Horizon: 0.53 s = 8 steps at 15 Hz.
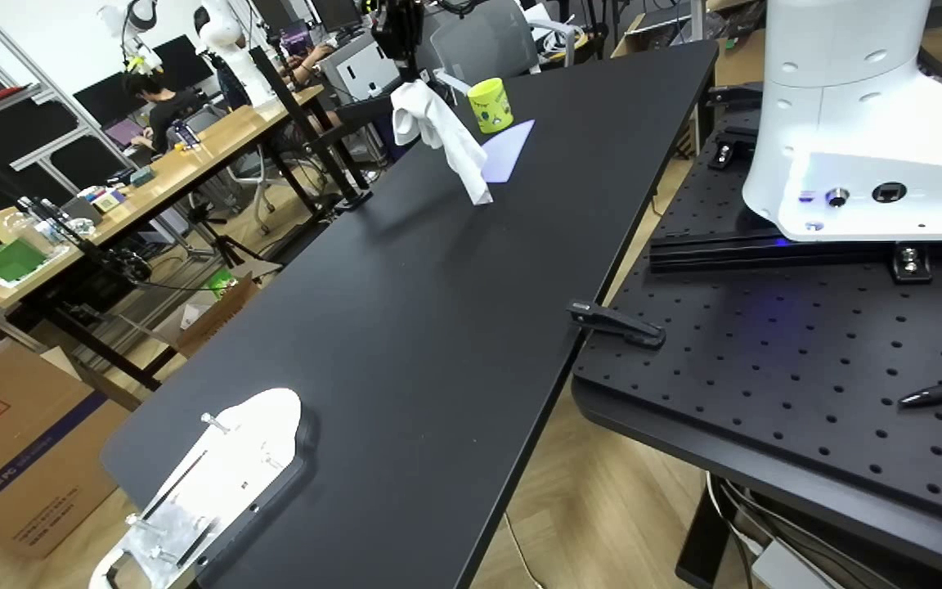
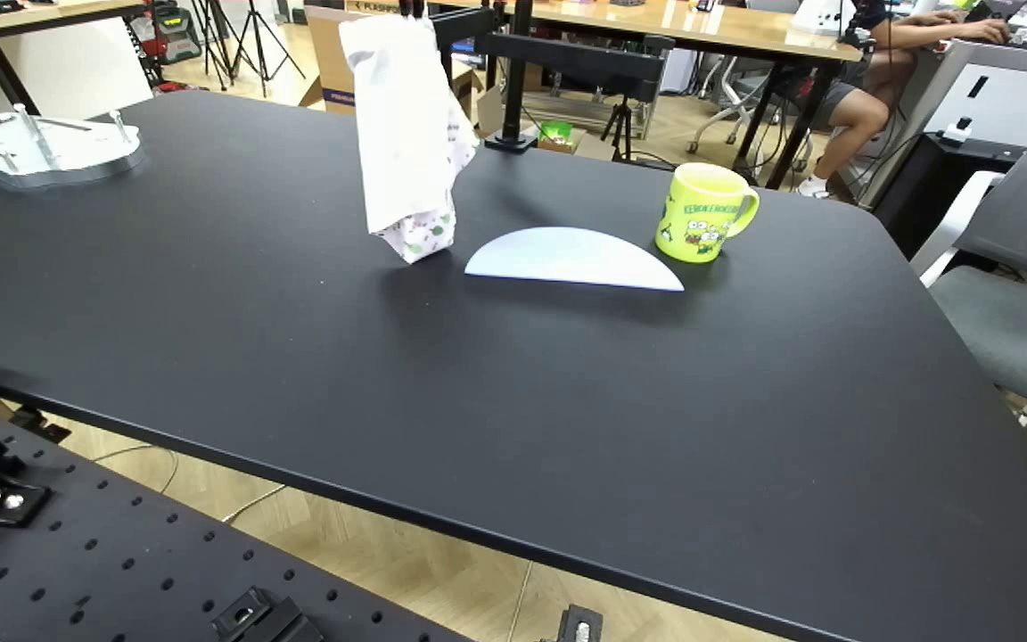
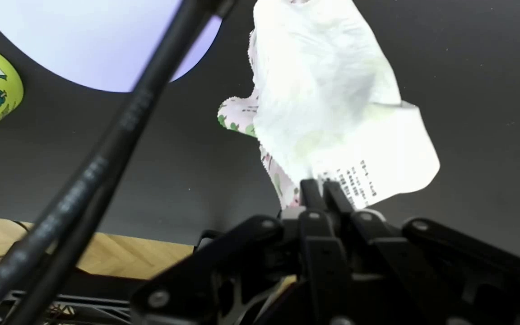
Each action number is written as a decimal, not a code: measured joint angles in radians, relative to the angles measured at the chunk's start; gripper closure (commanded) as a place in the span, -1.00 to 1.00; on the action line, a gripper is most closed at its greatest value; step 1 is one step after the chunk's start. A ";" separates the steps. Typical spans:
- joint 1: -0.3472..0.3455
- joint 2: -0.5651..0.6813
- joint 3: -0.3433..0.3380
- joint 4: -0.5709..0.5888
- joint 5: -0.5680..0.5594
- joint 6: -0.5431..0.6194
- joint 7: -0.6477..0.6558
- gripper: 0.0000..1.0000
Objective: Unhang the cloth from the stand,hang it back up and hang it again
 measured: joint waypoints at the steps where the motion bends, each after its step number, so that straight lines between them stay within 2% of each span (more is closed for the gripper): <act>1: 0.000 0.001 -0.002 0.000 0.010 -0.002 -0.008 1.00; 8: 0.000 -0.017 -0.020 0.000 0.051 -0.052 -0.035 1.00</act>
